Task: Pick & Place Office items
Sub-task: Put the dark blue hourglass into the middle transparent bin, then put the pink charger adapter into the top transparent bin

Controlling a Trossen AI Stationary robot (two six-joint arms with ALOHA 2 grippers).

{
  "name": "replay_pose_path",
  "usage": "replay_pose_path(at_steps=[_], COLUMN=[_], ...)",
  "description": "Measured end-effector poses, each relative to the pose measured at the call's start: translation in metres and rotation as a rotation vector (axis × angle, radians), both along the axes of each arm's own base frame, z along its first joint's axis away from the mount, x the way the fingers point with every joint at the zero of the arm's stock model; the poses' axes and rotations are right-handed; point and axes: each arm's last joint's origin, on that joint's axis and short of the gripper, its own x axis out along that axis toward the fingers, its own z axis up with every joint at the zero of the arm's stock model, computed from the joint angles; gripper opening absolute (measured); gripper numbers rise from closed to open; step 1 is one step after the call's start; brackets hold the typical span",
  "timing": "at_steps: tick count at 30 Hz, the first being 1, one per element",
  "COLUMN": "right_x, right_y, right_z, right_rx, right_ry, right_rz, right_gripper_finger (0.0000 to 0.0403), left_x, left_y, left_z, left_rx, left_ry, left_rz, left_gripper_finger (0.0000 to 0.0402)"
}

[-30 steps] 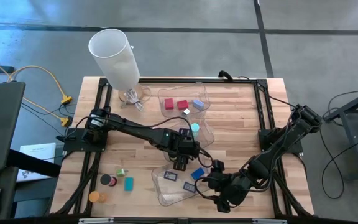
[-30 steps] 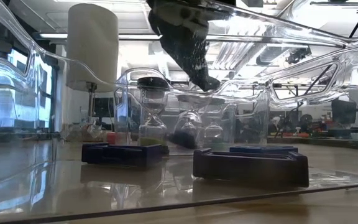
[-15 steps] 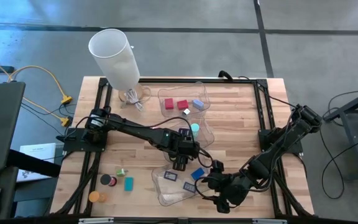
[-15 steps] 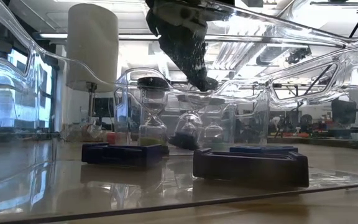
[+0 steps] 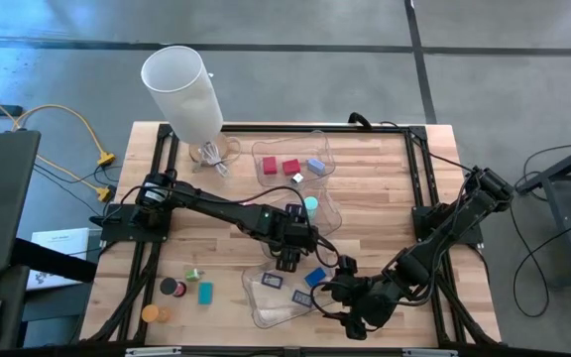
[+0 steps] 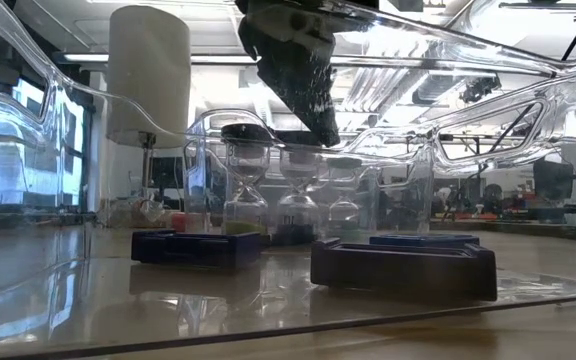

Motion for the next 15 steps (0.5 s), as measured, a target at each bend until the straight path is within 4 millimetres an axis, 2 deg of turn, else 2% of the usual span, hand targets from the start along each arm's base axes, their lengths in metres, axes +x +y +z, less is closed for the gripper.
replay_pose_path(at_steps=[15], right_x=[0.0000], right_y=[0.0000], right_z=[0.0000], right_rx=[0.000], right_ry=[0.000], right_rz=[0.000], right_gripper_finger=[0.0284], left_x=[0.0077], left_y=[-0.0012], left_z=[0.0050], left_rx=[0.025], left_ry=[-0.090], left_rz=[-0.040], left_gripper_finger=[0.0315])
